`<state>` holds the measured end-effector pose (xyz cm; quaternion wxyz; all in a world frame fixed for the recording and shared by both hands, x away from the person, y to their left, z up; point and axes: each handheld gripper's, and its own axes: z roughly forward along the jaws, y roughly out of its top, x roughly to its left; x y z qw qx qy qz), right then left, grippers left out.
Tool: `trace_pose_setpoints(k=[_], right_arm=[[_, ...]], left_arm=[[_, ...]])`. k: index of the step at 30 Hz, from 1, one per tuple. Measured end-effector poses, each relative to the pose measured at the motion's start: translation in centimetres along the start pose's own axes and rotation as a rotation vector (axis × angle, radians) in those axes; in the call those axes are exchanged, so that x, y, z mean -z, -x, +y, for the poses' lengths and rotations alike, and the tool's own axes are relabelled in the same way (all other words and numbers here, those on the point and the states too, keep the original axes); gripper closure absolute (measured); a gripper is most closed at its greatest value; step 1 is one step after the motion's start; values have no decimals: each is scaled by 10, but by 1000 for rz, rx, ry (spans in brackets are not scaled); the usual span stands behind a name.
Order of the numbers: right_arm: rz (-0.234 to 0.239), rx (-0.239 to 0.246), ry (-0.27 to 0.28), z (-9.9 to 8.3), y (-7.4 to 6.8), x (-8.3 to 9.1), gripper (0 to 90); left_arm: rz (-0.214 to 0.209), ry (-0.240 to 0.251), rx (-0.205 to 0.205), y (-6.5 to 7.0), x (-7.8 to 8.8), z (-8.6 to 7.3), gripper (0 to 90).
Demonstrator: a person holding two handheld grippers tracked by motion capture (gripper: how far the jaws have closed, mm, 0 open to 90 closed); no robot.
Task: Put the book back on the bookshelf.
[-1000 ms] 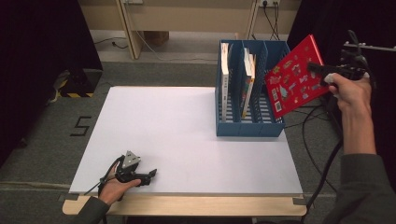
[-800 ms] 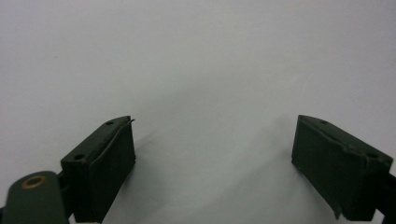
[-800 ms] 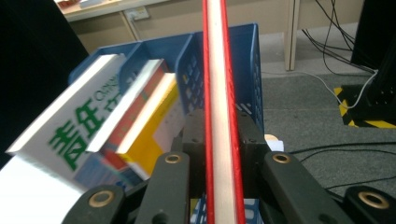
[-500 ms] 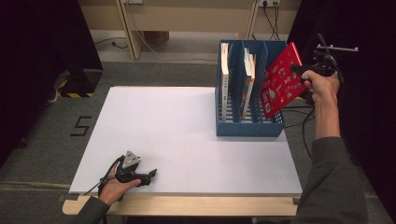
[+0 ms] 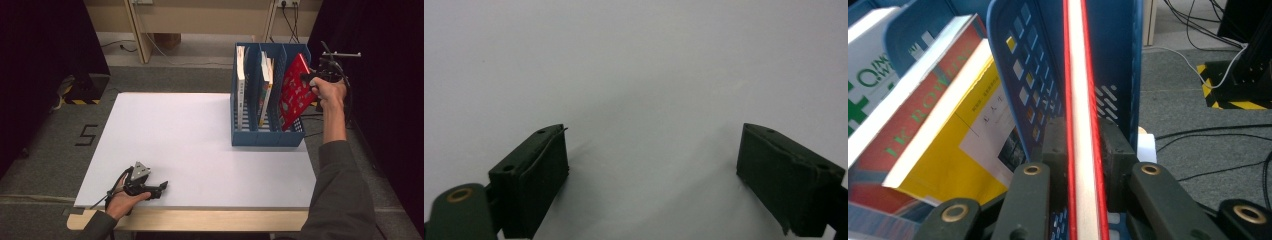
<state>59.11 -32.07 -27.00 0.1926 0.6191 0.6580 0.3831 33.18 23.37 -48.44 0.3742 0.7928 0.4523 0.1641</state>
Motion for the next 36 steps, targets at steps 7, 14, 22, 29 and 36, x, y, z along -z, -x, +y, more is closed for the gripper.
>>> trace_pose_setpoints(k=[7,14,22,29,36], right_arm=[[-8,42,-12,4,-10,-7,770],[10,74,-36,8,-19,-13,752],[22,81,-53,9,-25,-15,731],[36,65,-69,6,-22,-7,662],[61,62,-71,-5,-18,11,613]], left_arm=[[1,0,-1,0,0,0,120],[1,0,1,0,0,0,120],[0,1,0,0,0,0,120],[0,1,0,0,0,0,119],[3,2,0,0,0,0,119]])
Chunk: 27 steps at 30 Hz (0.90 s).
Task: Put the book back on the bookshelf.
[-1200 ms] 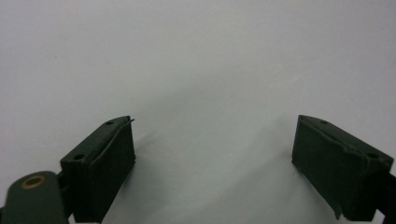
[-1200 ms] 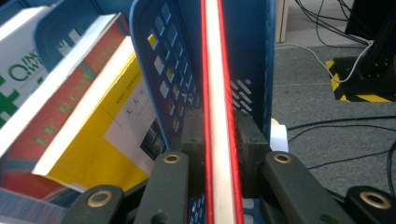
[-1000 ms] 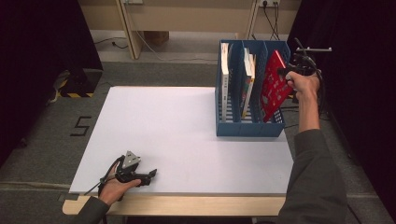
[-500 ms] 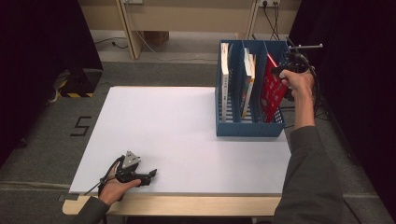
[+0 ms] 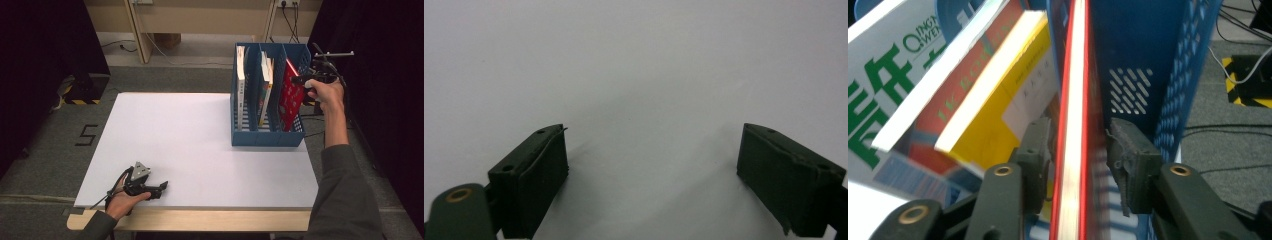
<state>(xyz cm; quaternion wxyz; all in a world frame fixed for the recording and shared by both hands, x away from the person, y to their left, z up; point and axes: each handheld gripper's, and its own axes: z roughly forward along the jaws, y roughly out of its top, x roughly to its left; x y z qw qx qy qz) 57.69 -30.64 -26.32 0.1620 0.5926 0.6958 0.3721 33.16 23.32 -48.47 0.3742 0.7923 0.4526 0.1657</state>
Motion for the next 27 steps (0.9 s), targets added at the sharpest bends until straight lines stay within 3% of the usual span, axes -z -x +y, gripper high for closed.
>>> trace_pose_setpoints(k=[9,12,14,22,27], right_arm=[[20,26,-28,-22,-2,23,591],[11,51,-43,-29,-4,25,652],[1,60,-46,-32,-4,23,718],[-30,76,-11,-29,-8,7,740],[-57,81,-9,-18,-12,-8,742]], left_arm=[[1,1,1,0,0,0,118],[2,1,1,0,0,0,117],[2,2,2,0,0,0,116],[1,5,1,0,-1,0,114],[1,8,3,1,-1,-1,114]])
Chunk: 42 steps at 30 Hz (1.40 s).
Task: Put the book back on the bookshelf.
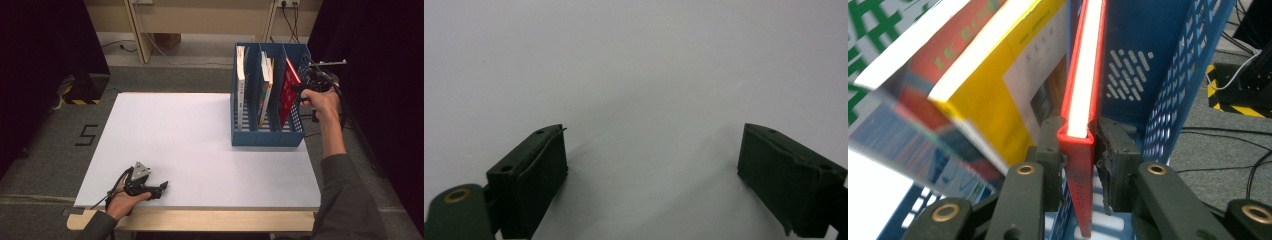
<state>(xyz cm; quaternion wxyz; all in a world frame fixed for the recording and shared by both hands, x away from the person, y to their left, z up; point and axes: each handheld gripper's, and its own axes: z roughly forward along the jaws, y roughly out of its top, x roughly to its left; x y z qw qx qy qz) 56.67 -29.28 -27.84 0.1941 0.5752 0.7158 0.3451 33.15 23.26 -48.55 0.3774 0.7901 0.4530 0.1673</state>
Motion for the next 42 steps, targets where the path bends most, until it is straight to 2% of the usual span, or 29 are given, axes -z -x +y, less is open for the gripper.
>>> trace_pose_setpoints(k=[6,9,12,13,20,22,28,32,34,42], right_arm=[[-13,-8,-7,4,-1,-7,735],[19,-50,7,1,1,-7,699],[40,-49,1,-3,0,-7,633],[45,-35,1,-4,0,-6,626],[73,-52,9,-10,1,1,597],[68,-28,8,-11,-2,2,595],[67,-30,7,-10,-6,-1,586],[82,-27,7,-10,-9,-1,599],[74,-15,1,-9,-12,-1,588],[71,-21,-4,-9,-10,3,535]], left_arm=[[-2,0,-1,0,0,0,113],[-2,0,-1,0,0,0,113],[-4,0,-1,0,0,0,113],[-3,0,-1,0,0,0,113],[-2,0,-1,0,0,0,112],[-3,0,-2,0,0,0,111],[-4,0,-2,0,0,0,111],[-4,0,-2,0,0,0,111],[-3,0,-2,0,0,0,111],[-6,0,-2,-1,0,0,111]])
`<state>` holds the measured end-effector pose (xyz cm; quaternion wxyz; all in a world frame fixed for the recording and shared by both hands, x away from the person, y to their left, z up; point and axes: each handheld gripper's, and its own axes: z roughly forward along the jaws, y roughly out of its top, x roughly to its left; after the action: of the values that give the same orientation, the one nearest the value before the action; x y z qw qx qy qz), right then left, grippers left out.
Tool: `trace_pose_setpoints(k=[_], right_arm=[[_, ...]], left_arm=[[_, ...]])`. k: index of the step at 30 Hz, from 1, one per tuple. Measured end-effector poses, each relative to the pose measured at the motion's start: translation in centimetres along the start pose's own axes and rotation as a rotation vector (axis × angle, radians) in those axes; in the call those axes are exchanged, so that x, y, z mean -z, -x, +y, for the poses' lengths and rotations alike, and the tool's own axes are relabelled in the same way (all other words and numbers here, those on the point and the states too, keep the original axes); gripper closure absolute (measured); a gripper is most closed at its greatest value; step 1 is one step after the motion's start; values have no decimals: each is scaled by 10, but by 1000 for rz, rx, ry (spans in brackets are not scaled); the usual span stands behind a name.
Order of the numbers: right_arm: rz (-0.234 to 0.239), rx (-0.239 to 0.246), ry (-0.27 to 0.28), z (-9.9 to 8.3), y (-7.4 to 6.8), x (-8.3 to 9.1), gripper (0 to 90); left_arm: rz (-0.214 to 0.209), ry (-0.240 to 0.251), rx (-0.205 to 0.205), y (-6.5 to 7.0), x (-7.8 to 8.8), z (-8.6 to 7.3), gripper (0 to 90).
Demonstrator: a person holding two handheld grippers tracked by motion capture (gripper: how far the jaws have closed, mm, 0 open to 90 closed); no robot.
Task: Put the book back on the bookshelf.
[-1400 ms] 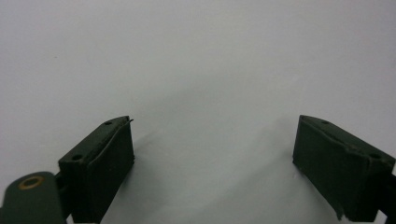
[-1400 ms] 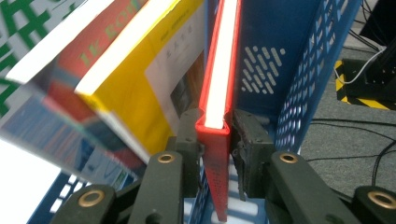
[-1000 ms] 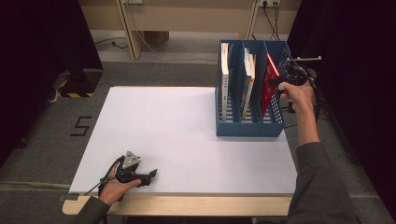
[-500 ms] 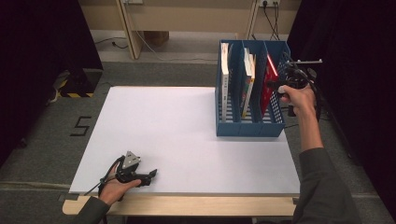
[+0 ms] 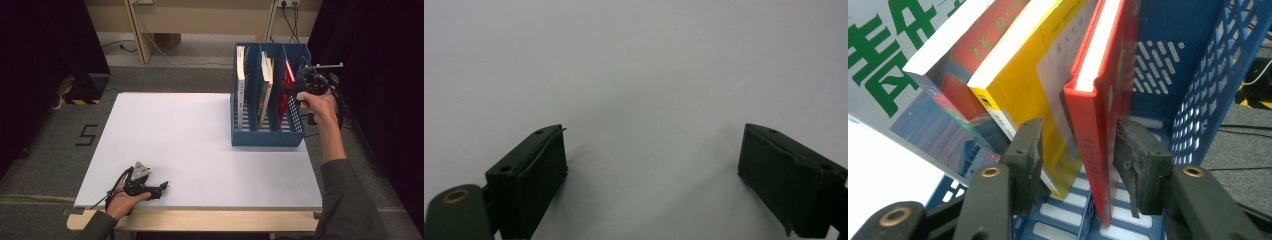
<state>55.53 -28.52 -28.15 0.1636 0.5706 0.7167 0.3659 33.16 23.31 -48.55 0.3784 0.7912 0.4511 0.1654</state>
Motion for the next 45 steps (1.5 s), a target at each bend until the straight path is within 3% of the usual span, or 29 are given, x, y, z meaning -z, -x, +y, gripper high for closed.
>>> trace_pose_setpoints(k=[17,30,32,37,45], right_arm=[[15,-30,37,-14,7,17,414],[47,-27,46,-31,-6,31,310],[60,-18,42,-33,-6,32,295],[84,-15,45,-42,-8,35,271],[131,15,34,-57,-23,36,234]], left_arm=[[1,1,4,-2,1,1,145],[56,-15,6,-11,5,1,147],[55,-9,25,-11,3,0,137],[42,-5,21,-13,3,-1,135],[36,-5,17,-13,3,-1,134]])
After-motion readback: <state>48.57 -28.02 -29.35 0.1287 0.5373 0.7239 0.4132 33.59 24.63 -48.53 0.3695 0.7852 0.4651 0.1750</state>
